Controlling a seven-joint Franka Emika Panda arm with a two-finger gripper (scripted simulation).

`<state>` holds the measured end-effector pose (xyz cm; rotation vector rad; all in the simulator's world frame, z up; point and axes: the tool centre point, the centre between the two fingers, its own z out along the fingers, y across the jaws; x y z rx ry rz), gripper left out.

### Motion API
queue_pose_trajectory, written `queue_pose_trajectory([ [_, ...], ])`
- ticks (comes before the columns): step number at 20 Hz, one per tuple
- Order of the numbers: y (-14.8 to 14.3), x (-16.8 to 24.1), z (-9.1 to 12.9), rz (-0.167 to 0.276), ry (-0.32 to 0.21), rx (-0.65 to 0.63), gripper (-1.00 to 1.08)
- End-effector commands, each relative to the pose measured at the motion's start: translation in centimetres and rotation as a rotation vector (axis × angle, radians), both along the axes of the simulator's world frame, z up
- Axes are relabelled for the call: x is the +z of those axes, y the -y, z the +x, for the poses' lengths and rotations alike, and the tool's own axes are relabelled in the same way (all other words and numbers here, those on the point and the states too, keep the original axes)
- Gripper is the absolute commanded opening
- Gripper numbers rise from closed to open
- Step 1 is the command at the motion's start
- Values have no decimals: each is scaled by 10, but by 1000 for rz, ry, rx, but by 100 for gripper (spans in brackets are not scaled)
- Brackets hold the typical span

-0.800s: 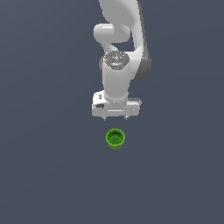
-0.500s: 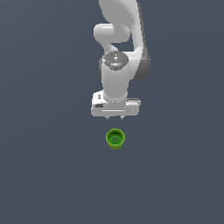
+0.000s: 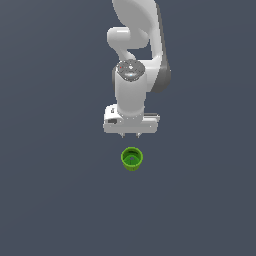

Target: Pick up the object and move it to a goal position.

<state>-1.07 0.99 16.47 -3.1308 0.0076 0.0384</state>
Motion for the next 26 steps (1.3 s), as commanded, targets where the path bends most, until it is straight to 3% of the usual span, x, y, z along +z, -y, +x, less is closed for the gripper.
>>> queue_pose_trajectory([
  [1,0,-3,1,-1,10,-15,28],
  [10,4,-21,9,-6,88,-128,28],
  [26,20,-57,21,5,310,-433,28],
])
